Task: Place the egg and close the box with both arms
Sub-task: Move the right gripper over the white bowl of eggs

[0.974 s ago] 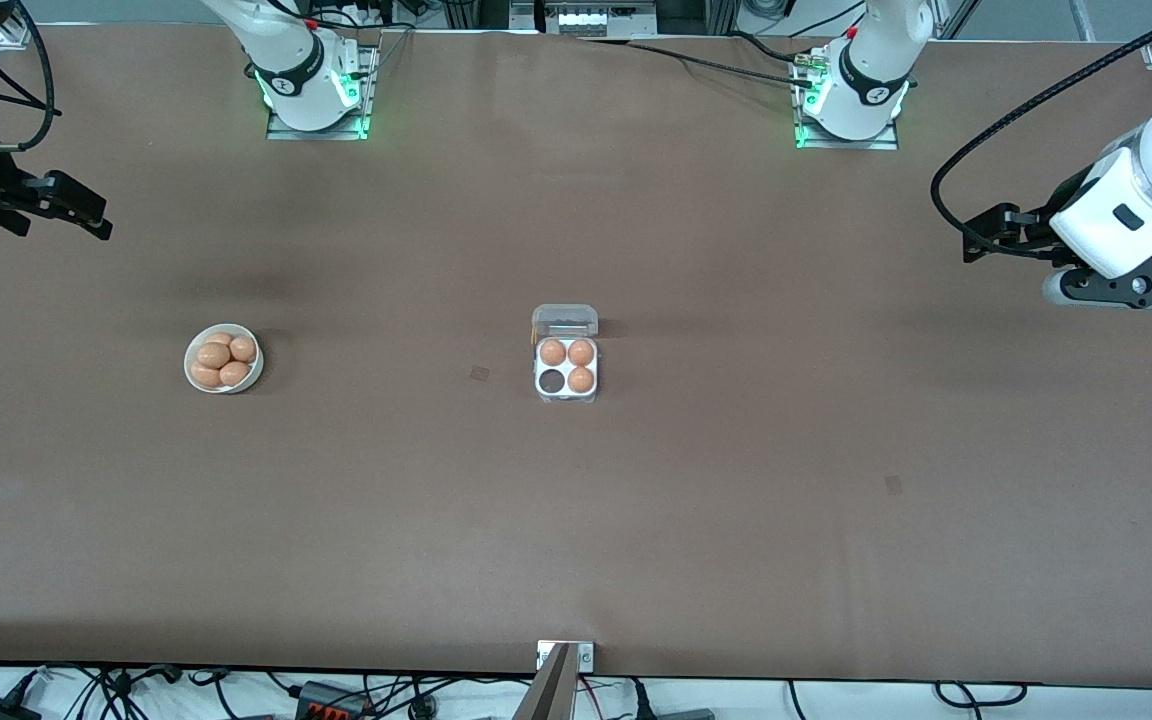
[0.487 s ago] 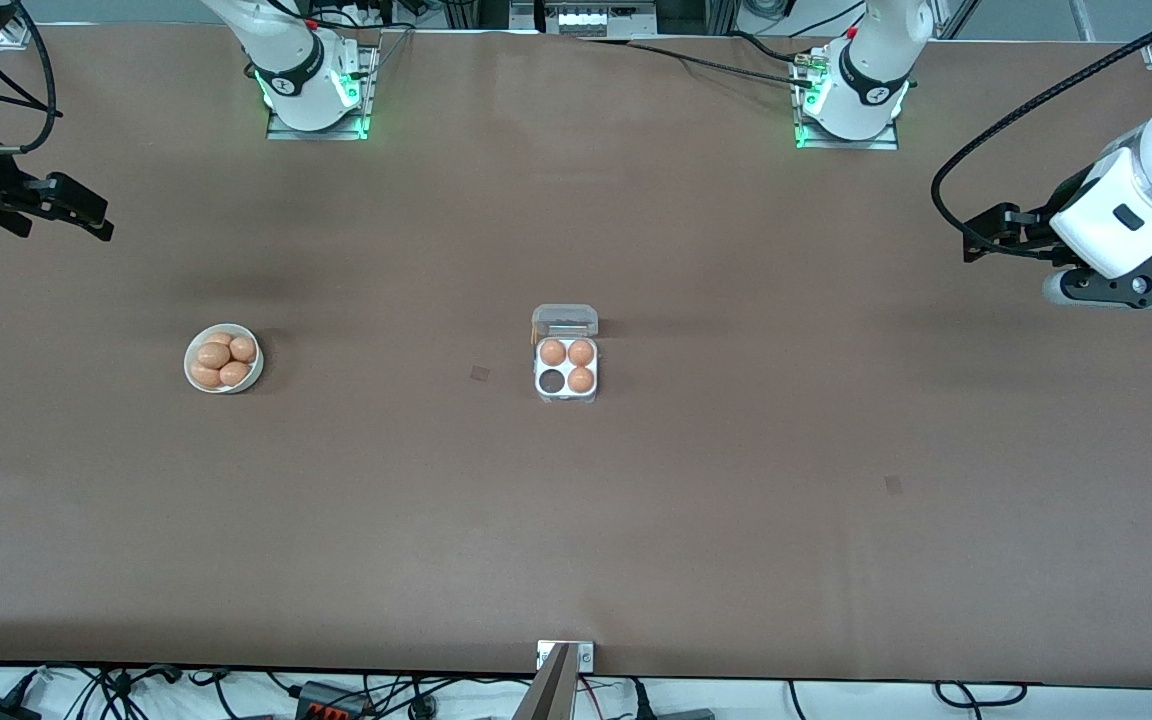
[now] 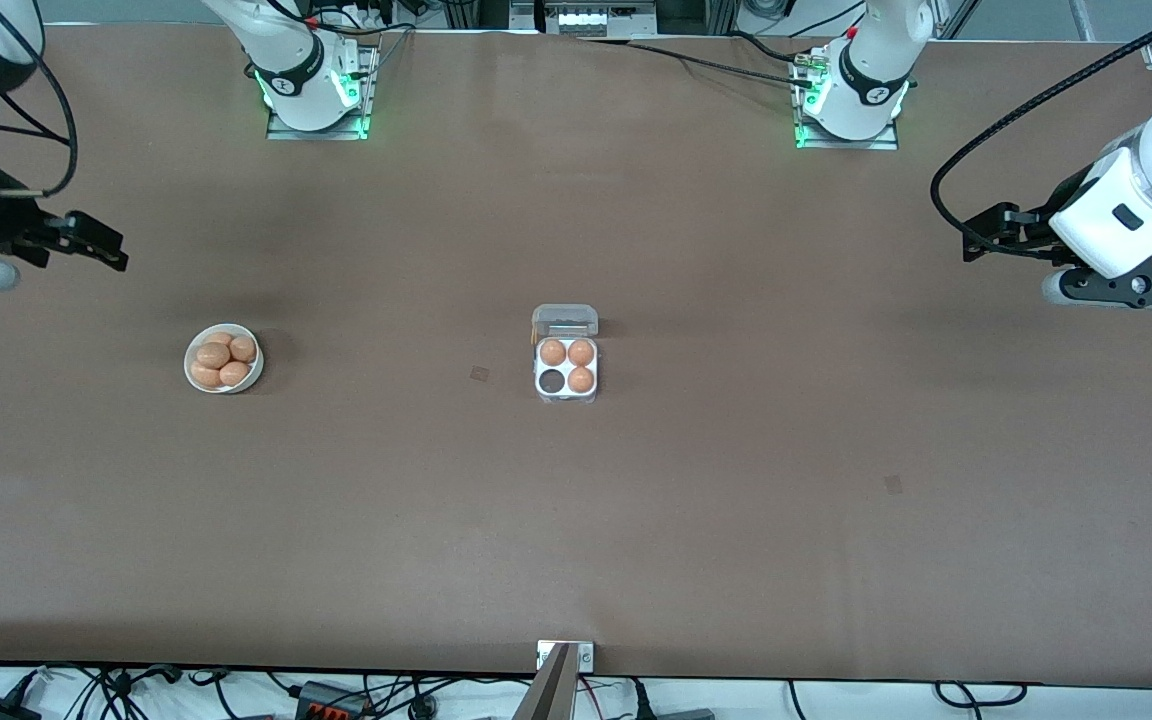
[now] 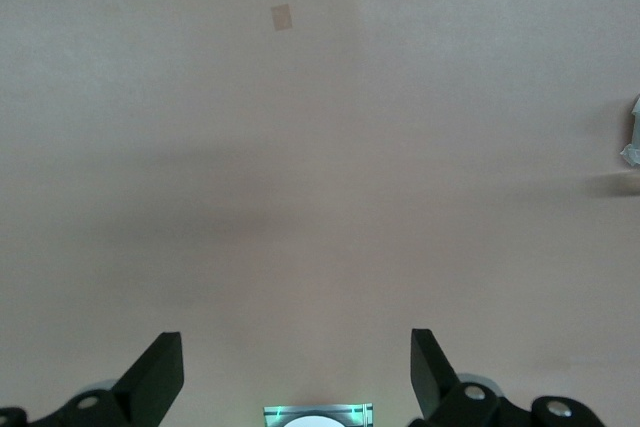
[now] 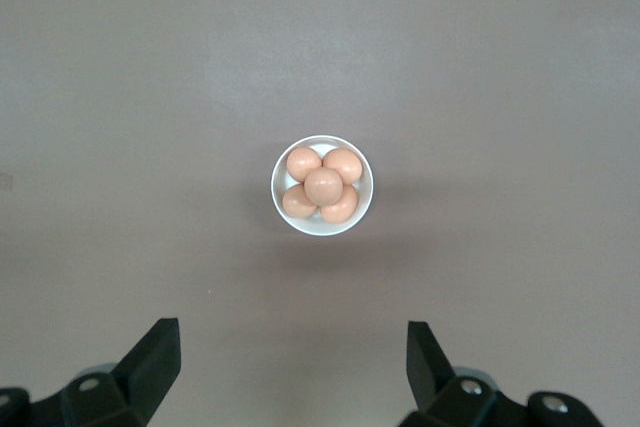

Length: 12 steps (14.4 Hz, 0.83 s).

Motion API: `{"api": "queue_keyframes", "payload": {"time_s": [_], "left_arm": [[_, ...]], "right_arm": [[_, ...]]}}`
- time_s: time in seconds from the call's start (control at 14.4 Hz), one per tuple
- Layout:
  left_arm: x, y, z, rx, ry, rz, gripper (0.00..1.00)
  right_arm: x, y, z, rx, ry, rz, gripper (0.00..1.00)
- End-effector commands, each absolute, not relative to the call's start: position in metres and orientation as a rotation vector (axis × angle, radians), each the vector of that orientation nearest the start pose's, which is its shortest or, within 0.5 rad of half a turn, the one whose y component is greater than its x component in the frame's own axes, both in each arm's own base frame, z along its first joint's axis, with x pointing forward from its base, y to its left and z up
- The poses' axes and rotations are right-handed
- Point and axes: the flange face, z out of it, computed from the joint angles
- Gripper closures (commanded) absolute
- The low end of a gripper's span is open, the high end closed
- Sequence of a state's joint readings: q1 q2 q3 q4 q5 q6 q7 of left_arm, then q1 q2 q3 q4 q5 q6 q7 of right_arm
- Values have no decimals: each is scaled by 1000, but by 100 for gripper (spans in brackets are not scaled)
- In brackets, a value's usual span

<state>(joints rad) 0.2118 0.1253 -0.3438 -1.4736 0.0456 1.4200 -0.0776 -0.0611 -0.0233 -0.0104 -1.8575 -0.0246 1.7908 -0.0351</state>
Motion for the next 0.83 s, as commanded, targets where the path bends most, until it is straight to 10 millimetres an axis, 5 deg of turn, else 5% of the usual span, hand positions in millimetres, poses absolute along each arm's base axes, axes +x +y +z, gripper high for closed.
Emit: {"api": "queue_keyframes", "payload": {"time_s": [0.0,0.77], "left_arm": [[566,-63,601,-3078,86,258,0],[565,-63,601,-3076,83,274,0]], "right_arm": [[575,-43,491,-3154,57,137,0],[635,-55,338,-3131,58,346,0]]}}
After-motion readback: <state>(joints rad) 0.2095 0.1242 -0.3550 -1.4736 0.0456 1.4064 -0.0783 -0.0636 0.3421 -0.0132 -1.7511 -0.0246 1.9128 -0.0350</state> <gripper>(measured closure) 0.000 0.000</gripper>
